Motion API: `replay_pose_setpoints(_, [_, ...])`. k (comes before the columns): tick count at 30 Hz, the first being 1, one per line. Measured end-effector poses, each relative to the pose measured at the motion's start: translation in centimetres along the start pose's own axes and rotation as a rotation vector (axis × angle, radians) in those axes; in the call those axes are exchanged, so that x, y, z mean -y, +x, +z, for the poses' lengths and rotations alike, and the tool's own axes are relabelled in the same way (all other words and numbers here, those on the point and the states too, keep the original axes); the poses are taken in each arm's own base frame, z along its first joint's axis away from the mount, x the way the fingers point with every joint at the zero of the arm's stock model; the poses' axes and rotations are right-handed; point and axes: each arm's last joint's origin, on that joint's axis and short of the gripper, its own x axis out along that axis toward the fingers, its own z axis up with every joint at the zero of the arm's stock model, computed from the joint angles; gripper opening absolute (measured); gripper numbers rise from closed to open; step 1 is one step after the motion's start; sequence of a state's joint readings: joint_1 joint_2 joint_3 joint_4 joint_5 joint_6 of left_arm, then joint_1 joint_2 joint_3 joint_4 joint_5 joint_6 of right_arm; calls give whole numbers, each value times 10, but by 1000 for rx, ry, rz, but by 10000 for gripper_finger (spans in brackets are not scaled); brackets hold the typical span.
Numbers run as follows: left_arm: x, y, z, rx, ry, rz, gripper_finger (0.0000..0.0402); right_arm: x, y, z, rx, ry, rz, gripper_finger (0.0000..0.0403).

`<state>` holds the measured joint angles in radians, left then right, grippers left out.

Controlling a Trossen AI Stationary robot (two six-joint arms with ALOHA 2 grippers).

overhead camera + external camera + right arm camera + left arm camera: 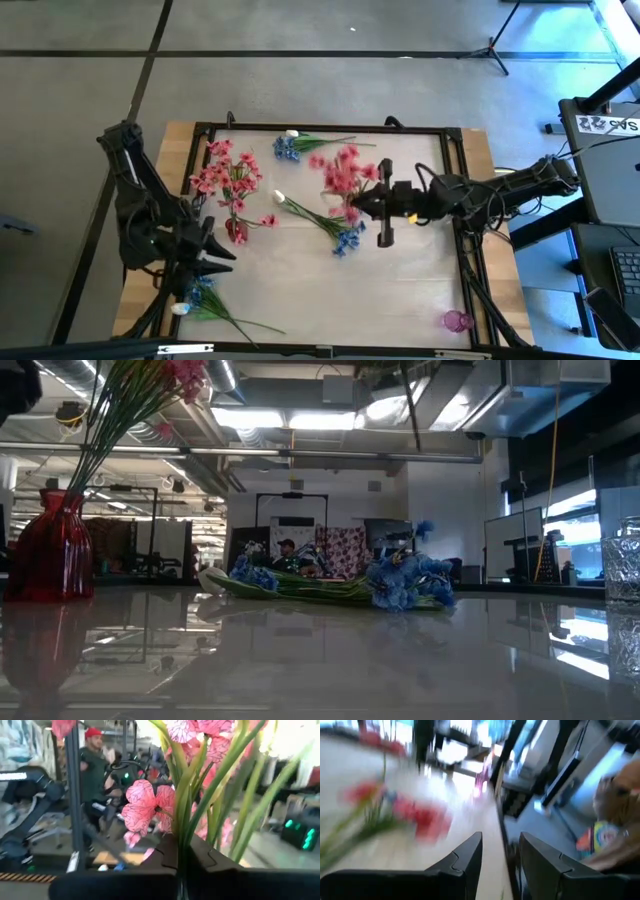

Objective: Sort flowers into vase by color
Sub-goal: Put the pink flowers into the red vase

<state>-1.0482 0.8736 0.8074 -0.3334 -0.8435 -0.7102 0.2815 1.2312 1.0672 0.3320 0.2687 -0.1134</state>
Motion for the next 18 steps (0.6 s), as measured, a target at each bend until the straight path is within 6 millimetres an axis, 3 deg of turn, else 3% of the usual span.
replay_pose_setpoints(4, [5,3,18,179,-3,36,126,3,1,10,118,-51,1,4])
replay_pose_setpoints(11, [-3,17,55,417,-103,99,126,-6,20,12,422,105,138,3])
replay_pose_setpoints(18, [-21,53,67,449,-95,99,126,-16,54,8,343,223,204,3])
